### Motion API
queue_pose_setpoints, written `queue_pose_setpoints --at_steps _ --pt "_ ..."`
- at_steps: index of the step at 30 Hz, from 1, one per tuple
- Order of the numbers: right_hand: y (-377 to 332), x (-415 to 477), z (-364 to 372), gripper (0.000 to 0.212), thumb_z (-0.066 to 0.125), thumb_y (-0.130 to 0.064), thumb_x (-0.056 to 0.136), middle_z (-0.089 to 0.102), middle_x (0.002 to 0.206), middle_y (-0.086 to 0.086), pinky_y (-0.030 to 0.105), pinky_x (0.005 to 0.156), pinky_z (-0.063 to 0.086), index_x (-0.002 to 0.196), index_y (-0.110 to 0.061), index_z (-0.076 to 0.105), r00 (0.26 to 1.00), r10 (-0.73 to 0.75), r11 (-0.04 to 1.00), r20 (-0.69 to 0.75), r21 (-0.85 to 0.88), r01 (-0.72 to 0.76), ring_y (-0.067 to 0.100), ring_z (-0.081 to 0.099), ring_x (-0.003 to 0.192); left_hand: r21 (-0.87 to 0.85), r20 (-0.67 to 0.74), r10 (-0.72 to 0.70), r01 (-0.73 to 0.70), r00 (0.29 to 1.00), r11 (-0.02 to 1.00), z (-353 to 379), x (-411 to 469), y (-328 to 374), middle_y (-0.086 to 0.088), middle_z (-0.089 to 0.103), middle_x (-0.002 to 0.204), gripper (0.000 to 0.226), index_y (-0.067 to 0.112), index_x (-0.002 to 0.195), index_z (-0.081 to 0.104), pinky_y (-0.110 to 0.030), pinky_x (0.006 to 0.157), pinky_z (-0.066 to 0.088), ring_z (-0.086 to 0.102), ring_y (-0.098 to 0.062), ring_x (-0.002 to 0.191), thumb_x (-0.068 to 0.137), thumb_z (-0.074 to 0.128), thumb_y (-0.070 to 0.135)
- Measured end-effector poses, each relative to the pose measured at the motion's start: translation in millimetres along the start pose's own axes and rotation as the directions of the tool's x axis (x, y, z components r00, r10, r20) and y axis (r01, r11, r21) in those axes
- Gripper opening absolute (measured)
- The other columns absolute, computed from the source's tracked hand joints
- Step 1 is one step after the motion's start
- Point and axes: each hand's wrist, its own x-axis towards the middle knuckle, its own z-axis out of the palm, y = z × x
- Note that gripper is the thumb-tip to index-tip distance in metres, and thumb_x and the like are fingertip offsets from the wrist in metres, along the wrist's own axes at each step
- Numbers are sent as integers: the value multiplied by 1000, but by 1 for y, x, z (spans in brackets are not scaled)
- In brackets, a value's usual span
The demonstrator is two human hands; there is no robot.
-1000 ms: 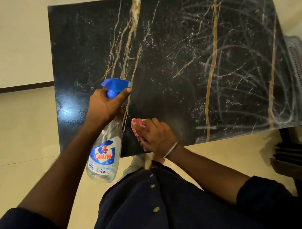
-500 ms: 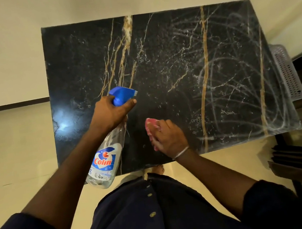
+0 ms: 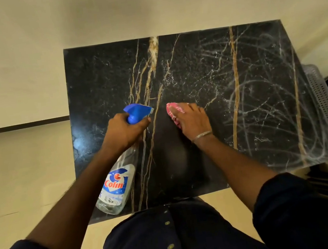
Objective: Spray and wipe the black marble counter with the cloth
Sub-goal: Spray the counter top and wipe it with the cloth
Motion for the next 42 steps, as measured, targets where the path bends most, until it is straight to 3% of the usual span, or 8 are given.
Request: queue_pose_setpoints --at_steps 6,8,9,11,13,17,29,42 --pt "19 44 -13 62 57 -13 92 46 145 1 46 98 38 147 -38 42 993 51 998 107 24 -54 31 43 125 -27 25 10 -9 1000 1000 -2 2 -1 -7 69 77 39 6 110 60 -20 57 52 66 -13 60 91 69 40" --pt "24 51 -16 48 58 -19 94 57 130 -1 42 89 44 139 -38 53 987 100 947 126 293 -134 26 52 110 -20 29 1 -1 1000 1000 0 3 2 -8 69 81 41 6 110 60 -21 59 51 66 -15 64 91 68 41" --pt "26 54 -23 41 57 -21 96 63 115 -2 37 80 49 134 -36 59 974 151 803 169 554 -220 20 57 96 -13 23 -8 9 1000 1000 0 3 5 -8 68 81 41 6 109 60 -21 58 50 65 -14 64 91 68 42" --pt "29 52 -44 32 51 -15 100 66 88 1 25 62 52 127 -25 66 884 287 179 368 887 -427 11 60 69 -17 17 -25 26 1000 1000 3 4 11 -5 68 77 39 9 105 60 -19 55 48 65 -11 61 90 68 44" --pt "37 36 -57 30 43 -13 98 71 80 6 25 61 57 111 -12 70 763 215 -404 610 767 -499 16 68 67 -24 25 -28 28 999 999 8 3 19 -1 67 69 36 13 94 60 -15 50 46 63 -5 51 89 68 47" --pt "52 -2 -59 47 43 -32 76 73 100 18 49 77 59 90 -5 79 773 29 -776 633 502 -382 35 72 91 -8 40 24 -23 999 1000 26 -3 42 2 64 57 40 17 73 58 -21 57 48 59 -1 42 84 70 53" --pt "83 -14 -57 50 41 -38 90 71 106 20 48 82 56 94 -6 79 795 -25 -849 606 407 -336 38 70 93 95 -54 168 -162 984 982 76 -24 102 6 60 48 46 18 63 58 -10 49 44 59 0 44 85 63 59" --pt "110 -12 -59 55 36 -41 95 73 100 18 48 85 50 90 -7 80 768 18 -841 640 425 -335 36 64 99 16 -111 139 -138 984 990 114 -29 117 -8 63 56 70 2 70 63 -32 57 50 61 -20 52 73 54 72"
